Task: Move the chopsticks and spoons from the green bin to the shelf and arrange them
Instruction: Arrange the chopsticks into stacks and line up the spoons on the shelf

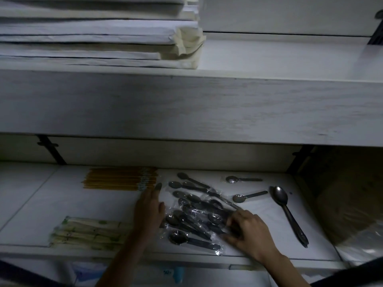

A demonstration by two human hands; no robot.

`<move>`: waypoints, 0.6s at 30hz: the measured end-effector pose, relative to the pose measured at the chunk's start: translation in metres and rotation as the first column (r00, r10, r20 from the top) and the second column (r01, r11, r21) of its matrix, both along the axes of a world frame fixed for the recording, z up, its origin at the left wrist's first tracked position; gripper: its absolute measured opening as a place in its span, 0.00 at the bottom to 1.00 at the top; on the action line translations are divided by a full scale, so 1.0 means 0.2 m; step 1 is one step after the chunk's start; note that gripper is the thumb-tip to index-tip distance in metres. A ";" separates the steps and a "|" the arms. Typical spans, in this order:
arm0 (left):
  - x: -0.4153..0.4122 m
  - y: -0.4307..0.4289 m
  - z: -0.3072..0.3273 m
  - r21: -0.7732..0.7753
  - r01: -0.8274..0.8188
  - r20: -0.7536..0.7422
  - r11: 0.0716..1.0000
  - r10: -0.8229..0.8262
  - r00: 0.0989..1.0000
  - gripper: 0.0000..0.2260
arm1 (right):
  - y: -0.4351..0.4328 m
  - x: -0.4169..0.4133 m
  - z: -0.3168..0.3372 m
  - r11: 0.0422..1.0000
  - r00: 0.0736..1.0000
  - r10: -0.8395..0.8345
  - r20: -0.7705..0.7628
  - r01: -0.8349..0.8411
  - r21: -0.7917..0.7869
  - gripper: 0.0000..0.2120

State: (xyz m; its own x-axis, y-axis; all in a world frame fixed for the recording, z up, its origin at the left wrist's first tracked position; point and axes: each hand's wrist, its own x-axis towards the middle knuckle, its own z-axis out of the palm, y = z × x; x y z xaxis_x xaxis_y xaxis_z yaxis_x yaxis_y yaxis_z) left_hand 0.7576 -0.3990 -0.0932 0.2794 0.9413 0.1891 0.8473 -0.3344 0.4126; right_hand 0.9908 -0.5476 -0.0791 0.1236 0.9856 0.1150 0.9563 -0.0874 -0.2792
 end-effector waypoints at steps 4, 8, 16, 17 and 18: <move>0.00 0.03 -0.01 -0.105 -0.073 -0.103 0.992 0.062 0.993 0.17 | -0.04 -0.02 -0.06 1.000 0.995 0.026 0.099 -0.026 -0.009 0.12; 0.00 0.06 -0.02 -0.126 -0.113 -0.072 0.986 0.104 0.992 0.11 | -0.04 -0.05 -0.06 0.999 0.989 0.025 0.142 -0.022 -0.028 0.08; -0.03 0.06 0.04 -0.055 -0.150 0.004 0.987 0.151 0.989 0.09 | 0.01 -0.09 -0.06 0.994 0.955 0.022 0.295 0.010 -0.107 0.15; -0.03 0.05 0.06 -0.046 -0.153 0.052 0.987 0.155 0.987 0.07 | 0.01 -0.09 -0.06 0.992 0.954 0.034 0.297 0.003 -0.125 0.15; -0.03 0.03 0.09 -0.045 -0.158 0.122 0.986 0.162 0.979 0.05 | 0.01 -0.09 -0.06 0.991 0.952 0.046 0.302 -0.005 -0.135 0.15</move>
State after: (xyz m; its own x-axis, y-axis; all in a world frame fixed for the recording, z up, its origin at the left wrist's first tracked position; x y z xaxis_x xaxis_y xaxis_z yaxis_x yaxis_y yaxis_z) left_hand 0.7507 -0.3925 -0.0742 0.1011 0.9786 0.1790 0.8299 -0.1822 0.5273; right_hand 0.9730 -0.5446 -0.0911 0.0773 0.9969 0.0133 0.9963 -0.0778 0.0373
